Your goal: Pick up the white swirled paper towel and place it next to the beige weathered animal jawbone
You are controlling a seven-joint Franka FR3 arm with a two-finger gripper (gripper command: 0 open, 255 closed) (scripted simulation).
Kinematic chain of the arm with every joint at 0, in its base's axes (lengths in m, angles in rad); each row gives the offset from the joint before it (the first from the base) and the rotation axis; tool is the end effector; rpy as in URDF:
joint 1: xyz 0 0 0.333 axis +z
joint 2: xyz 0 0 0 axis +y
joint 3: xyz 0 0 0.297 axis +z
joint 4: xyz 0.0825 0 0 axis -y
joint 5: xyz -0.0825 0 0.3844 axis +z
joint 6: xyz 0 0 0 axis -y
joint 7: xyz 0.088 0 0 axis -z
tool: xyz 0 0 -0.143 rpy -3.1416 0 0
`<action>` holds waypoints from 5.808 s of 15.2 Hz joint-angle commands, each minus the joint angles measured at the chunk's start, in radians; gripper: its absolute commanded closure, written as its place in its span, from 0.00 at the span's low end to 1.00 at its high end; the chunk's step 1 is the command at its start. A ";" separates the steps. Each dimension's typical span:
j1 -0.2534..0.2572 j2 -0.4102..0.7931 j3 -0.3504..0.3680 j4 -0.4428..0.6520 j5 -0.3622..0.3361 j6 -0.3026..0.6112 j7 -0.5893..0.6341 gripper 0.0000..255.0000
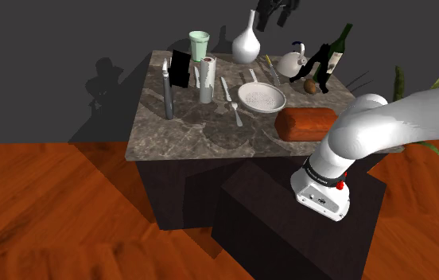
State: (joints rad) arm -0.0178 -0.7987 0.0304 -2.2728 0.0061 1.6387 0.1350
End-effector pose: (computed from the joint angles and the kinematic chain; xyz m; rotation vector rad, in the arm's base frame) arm 0.3297 0.0076 0.5917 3.1201 -0.2026 0.2586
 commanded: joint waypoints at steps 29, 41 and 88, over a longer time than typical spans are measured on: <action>0.071 0.957 -0.129 0.409 -0.016 0.458 -0.602 0.00; 0.069 0.995 -0.129 0.368 -0.012 0.536 -0.605 0.00; 0.069 0.942 -0.131 0.774 -0.016 0.078 -0.610 1.00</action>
State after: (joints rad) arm 0.0514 0.1390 -0.1005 -1.5168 -0.0099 1.7312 -0.4742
